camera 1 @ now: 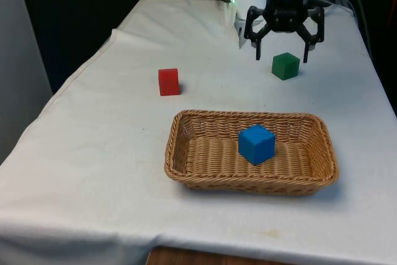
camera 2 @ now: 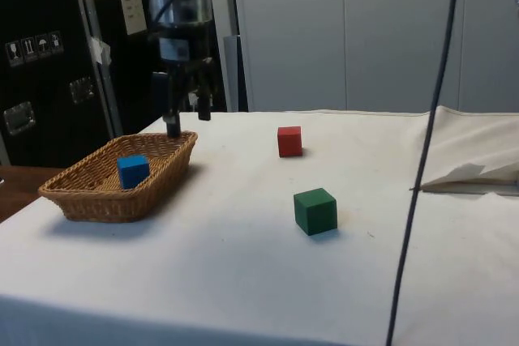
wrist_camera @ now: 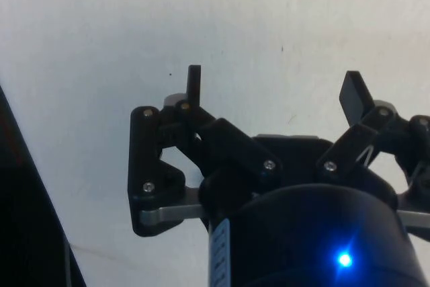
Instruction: Pick up exactly two blocks and place them into the basket.
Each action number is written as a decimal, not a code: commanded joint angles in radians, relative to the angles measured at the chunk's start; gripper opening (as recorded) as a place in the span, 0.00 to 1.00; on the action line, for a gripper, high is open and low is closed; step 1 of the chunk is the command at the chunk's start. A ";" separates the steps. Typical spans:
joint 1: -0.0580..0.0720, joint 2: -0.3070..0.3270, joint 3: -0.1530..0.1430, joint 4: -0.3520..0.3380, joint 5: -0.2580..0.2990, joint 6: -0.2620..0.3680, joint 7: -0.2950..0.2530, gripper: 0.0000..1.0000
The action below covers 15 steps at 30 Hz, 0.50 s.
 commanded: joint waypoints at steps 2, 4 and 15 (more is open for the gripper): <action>0.001 -0.020 0.003 -0.031 0.003 0.031 0.000 1.00; 0.001 -0.033 0.006 -0.056 0.005 0.048 -0.001 1.00; 0.000 -0.101 0.029 -0.205 0.015 0.167 -0.004 1.00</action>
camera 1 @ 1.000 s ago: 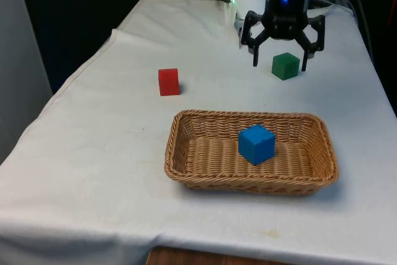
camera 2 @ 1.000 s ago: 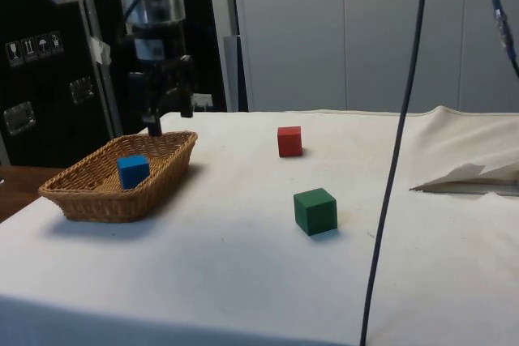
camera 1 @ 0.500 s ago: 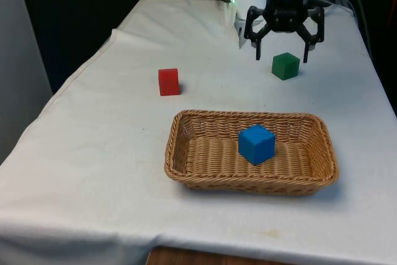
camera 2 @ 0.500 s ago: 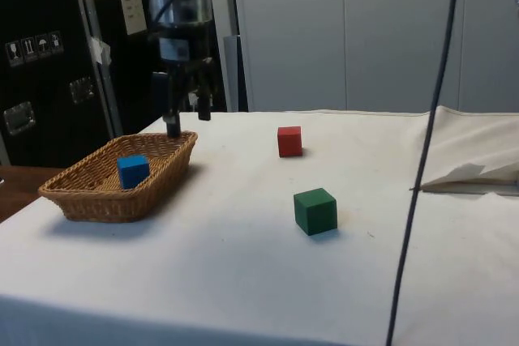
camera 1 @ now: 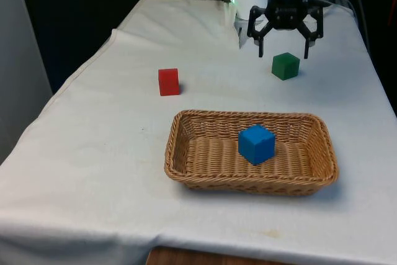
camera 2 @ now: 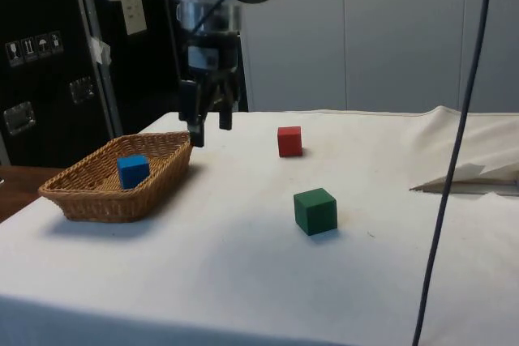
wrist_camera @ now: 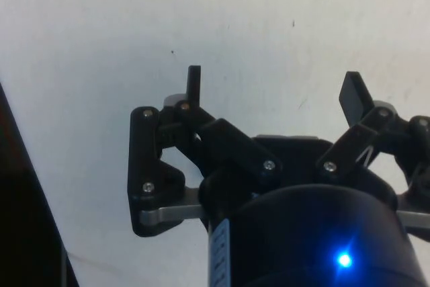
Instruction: Pick up exactly two blocks and place them into the basket.
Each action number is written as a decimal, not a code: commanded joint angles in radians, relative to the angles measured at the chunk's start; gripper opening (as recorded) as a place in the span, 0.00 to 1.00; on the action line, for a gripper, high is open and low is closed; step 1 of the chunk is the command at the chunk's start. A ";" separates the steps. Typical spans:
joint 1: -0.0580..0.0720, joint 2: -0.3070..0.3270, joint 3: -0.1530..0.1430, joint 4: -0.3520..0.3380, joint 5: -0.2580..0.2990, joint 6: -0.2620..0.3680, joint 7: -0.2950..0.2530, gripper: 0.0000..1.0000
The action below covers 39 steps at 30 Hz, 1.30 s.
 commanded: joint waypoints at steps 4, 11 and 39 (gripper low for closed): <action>0.001 -0.035 0.008 -0.062 0.010 0.052 -0.003 1.00; -0.001 -0.073 0.010 -0.126 -0.001 0.104 -0.004 1.00; -0.013 -0.233 0.028 -0.376 -0.083 0.152 -0.025 1.00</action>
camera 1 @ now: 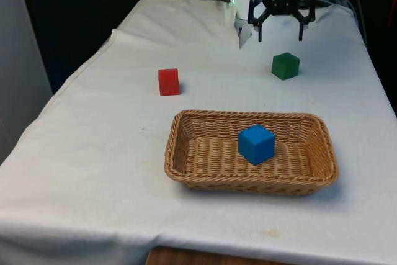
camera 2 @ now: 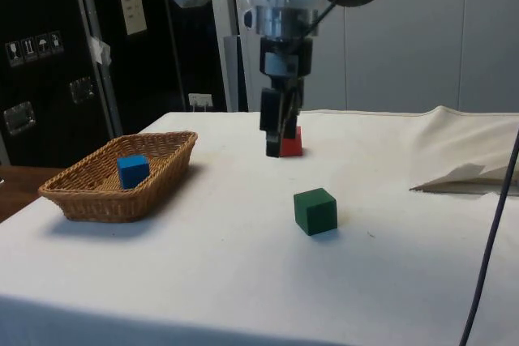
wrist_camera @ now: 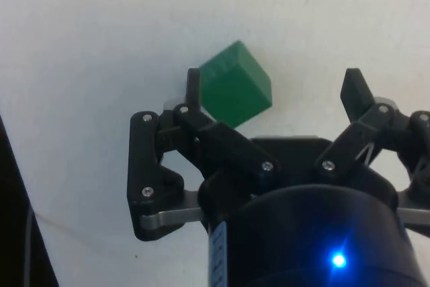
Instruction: Pick up exactly two blocks and place them into the basket.
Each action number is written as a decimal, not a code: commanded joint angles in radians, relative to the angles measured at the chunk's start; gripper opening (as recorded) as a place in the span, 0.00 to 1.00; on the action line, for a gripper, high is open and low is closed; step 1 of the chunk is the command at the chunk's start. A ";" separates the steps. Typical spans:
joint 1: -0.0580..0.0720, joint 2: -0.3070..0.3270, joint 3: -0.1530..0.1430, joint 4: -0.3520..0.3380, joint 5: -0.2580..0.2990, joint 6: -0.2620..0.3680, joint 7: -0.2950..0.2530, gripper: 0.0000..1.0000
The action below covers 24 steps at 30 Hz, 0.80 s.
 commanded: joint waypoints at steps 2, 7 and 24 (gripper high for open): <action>-0.003 0.009 0.010 -0.024 -0.025 0.030 0.019 1.00; -0.001 0.017 0.029 -0.062 -0.014 0.058 0.011 1.00; 0.004 0.065 0.073 -0.097 0.012 0.127 -0.018 1.00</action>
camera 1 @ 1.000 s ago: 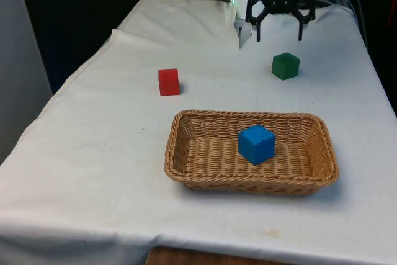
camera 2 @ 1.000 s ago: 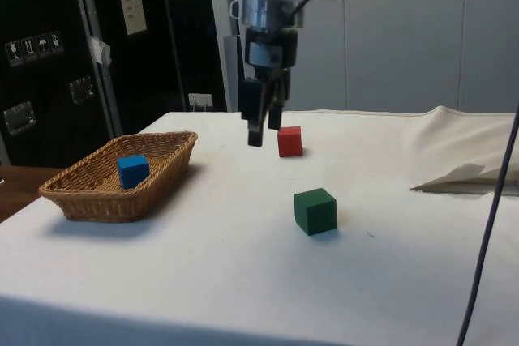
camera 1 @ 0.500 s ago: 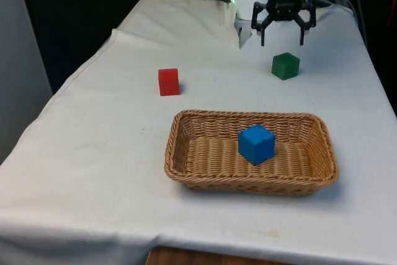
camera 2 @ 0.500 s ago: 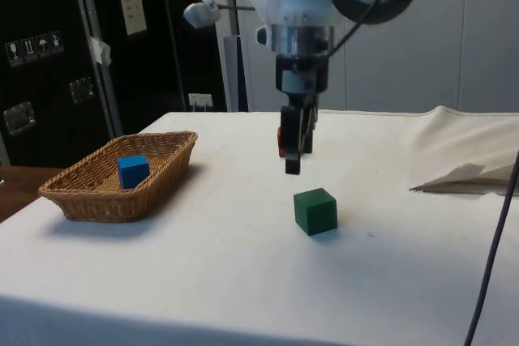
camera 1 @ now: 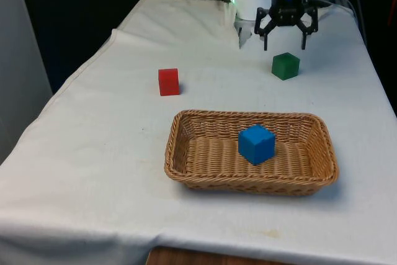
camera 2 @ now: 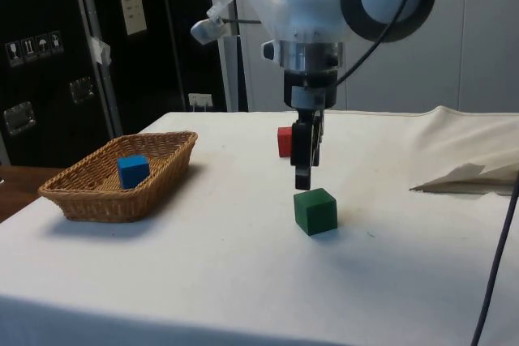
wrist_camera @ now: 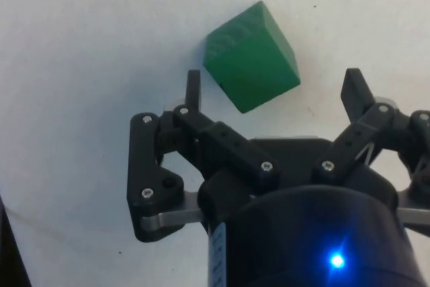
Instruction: Pick up exactly two blocks and place them into the basket.
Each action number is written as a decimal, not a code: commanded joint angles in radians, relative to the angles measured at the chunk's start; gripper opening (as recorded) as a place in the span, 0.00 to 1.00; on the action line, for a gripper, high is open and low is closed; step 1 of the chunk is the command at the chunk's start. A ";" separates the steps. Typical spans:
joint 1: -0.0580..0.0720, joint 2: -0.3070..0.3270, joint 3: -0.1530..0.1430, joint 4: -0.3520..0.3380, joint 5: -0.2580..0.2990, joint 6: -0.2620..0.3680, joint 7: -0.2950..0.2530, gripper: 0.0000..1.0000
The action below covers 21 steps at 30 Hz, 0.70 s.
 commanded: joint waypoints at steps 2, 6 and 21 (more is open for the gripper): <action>0.004 0.016 0.008 0.000 0.013 0.019 -0.008 1.00; 0.003 0.037 0.017 0.003 0.014 0.032 -0.013 1.00; 0.001 0.119 0.033 0.022 0.004 0.077 -0.032 1.00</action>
